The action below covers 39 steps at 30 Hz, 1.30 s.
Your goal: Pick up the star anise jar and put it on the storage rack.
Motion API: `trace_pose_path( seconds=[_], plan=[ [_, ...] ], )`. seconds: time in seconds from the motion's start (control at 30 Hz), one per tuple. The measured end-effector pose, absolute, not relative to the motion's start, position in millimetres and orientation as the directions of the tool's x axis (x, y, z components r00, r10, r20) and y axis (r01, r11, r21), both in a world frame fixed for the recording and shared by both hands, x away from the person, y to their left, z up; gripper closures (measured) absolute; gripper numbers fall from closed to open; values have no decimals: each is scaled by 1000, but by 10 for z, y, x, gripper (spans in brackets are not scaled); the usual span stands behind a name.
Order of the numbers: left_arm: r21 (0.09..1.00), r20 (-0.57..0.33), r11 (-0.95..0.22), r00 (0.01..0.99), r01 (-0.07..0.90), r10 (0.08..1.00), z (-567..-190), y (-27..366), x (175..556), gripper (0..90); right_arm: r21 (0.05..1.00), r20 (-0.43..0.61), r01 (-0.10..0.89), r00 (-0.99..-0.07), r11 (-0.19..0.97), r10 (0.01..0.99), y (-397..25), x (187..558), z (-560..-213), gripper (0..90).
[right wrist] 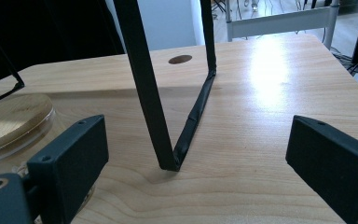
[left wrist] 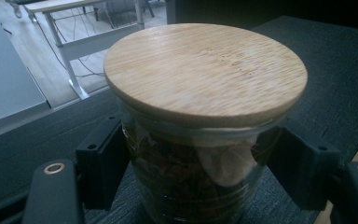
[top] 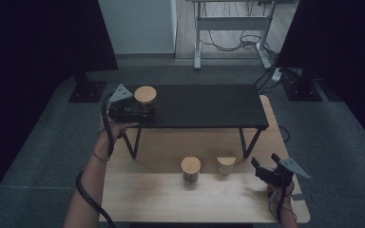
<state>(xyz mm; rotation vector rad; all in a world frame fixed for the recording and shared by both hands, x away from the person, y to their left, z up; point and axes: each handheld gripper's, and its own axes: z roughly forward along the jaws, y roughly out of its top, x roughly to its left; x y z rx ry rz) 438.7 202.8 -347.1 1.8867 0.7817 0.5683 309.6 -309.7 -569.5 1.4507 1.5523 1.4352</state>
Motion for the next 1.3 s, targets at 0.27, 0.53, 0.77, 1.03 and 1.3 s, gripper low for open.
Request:
trace_pose_path(
  seconds=[0.27, 0.53, 0.77, 1.03, 1.3],
  plan=[
    [910, 41, -310, 682, 277, 730, -3474, 2036, 4385, 252, 932, 250, 323, -250, -163, 935, -3097, 3096, -5695, 52],
    [912, 30, -299, 683, 280, 730, -3483, 2047, 4389, 252, 933, 248, 321, -249, -162, 936, -3094, 3095, -5695, 52],
    [921, 51, -294, 668, 257, 743, -3441, 2045, 4334, 153, 932, 251, 325, -250, -163, 935, -3095, 3097, -5694, 52],
    [928, 44, -276, 660, 252, 750, -3430, 2135, 4242, 100, 933, 245, 322, -248, -159, 937, -3089, 3093, -5693, 50],
    [942, 44, -252, 667, 220, 744, -3388, 2221, 4055, 86, 934, 243, 318, -240, -160, 940, -3089, 3084, -5693, 48]
  ],
)
